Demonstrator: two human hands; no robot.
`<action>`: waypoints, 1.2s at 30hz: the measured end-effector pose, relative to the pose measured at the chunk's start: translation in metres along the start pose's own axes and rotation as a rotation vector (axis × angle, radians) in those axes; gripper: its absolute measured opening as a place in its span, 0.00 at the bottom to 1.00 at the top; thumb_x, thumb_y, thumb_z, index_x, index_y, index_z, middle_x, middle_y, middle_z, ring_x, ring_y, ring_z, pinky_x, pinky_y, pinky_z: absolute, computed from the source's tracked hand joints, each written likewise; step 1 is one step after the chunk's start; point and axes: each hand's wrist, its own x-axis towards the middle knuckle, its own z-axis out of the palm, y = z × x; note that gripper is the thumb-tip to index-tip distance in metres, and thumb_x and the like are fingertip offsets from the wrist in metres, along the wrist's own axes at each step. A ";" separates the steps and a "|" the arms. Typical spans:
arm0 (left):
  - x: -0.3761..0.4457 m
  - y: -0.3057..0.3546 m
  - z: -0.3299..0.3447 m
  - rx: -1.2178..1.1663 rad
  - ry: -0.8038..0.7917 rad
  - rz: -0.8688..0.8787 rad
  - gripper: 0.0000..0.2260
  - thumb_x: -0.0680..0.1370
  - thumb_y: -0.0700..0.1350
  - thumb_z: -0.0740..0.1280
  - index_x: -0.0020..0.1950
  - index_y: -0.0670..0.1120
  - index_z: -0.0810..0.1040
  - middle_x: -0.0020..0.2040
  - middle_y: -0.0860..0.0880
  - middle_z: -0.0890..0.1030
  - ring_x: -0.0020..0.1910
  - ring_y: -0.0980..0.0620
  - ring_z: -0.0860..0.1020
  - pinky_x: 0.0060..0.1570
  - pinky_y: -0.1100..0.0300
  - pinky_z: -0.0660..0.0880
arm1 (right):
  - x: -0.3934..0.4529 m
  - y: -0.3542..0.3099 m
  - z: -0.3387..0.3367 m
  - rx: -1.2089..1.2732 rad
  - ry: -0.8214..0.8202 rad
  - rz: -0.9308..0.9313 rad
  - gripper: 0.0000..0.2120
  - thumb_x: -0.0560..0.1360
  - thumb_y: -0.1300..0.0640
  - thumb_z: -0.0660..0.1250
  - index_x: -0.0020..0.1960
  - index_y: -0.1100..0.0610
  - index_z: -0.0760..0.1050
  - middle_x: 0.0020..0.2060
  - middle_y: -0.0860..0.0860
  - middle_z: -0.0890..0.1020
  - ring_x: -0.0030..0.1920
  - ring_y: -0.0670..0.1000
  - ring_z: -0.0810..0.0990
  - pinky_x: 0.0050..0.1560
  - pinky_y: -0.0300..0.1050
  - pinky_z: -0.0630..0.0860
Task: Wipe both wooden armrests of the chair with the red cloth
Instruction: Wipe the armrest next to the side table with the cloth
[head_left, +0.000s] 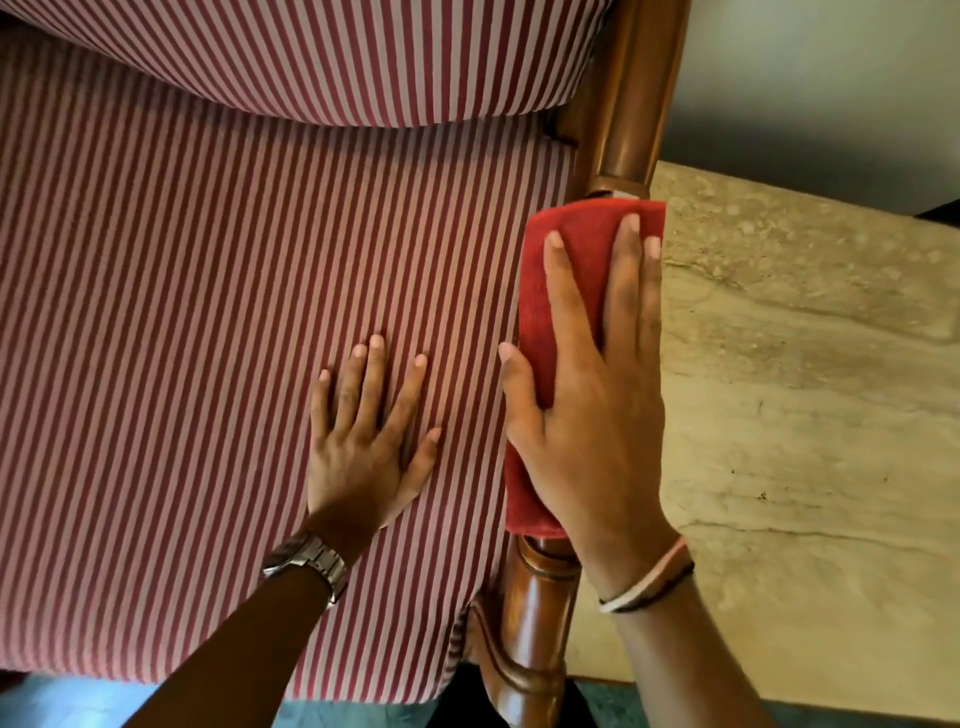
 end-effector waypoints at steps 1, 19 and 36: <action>0.000 0.000 0.000 0.001 0.004 0.000 0.32 0.81 0.63 0.49 0.83 0.52 0.51 0.84 0.40 0.53 0.83 0.41 0.52 0.78 0.35 0.53 | -0.004 0.000 0.000 0.013 -0.003 0.006 0.33 0.84 0.48 0.61 0.85 0.50 0.52 0.85 0.58 0.46 0.85 0.58 0.42 0.81 0.65 0.61; 0.000 0.002 -0.001 0.044 0.040 -0.021 0.33 0.81 0.63 0.52 0.83 0.52 0.52 0.84 0.41 0.53 0.83 0.43 0.51 0.80 0.38 0.51 | -0.034 -0.002 -0.005 0.122 -0.082 0.045 0.36 0.83 0.45 0.62 0.85 0.45 0.47 0.85 0.55 0.40 0.85 0.57 0.37 0.78 0.65 0.67; 0.000 -0.001 0.000 0.016 0.041 -0.014 0.32 0.81 0.63 0.53 0.83 0.52 0.53 0.84 0.41 0.53 0.83 0.42 0.52 0.79 0.38 0.53 | -0.072 -0.007 0.002 -0.007 -0.062 0.025 0.35 0.82 0.47 0.61 0.85 0.49 0.51 0.85 0.58 0.46 0.85 0.61 0.43 0.82 0.63 0.59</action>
